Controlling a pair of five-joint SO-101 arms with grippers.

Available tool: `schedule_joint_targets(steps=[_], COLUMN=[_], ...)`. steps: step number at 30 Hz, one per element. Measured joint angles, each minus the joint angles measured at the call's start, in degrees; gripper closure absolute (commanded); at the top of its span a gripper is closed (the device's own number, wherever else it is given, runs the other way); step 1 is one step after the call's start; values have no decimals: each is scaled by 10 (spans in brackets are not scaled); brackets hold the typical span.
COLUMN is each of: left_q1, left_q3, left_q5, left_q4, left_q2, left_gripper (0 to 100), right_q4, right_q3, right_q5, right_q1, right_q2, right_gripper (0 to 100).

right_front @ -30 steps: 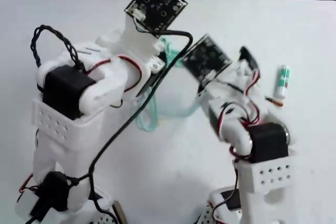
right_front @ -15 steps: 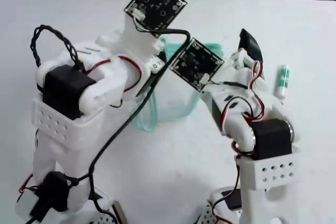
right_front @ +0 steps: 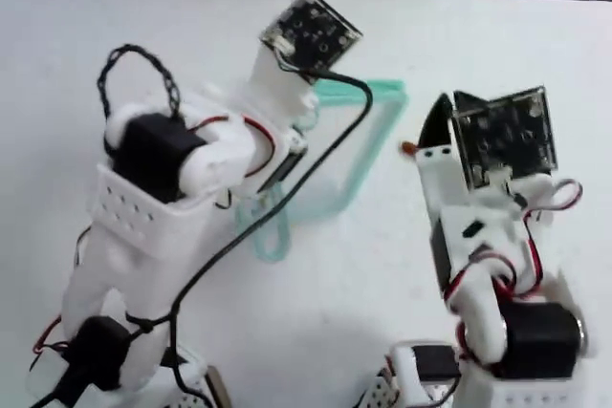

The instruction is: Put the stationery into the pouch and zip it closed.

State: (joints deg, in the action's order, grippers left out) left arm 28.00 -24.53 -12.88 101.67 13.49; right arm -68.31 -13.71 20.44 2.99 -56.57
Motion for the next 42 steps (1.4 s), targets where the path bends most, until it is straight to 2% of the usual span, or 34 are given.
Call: schedule_joint_targets(steps=[5, 8, 14, 19, 23, 28, 32, 38, 42], left_q1=[0, 0, 12, 75, 101, 104, 94, 42, 38], left_q3=[39, 40, 40, 40, 47, 79, 89, 104, 130], left_q5=[-1, -1, 0, 0, 0, 0, 0, 0, 0], left_q4=[0, -3, -4, -11, -13, -18, -33, -70, -104], left_q2=[3, 3, 3, 4, 4, 14, 14, 14, 14], left_gripper=[940, 940, 940, 940, 940, 940, 940, 940, 940], right_q4=[13, 11, -54, -54, -16, 23, -7, -70, -109], right_q3=[-1, -2, -2, 0, -1, -2, -2, 21, 55], right_q5=[-9, -55, -167, -185, -191, -255, -265, -263, -207], right_q1=[40, 48, 52, 55, 29, -12, -23, -23, 46], right_q2=[96, 112, 37, -9, 18, 118, 168, 127, 70], right_gripper=[975, 974, 974, 974, 974, 975, 977, 974, 974])
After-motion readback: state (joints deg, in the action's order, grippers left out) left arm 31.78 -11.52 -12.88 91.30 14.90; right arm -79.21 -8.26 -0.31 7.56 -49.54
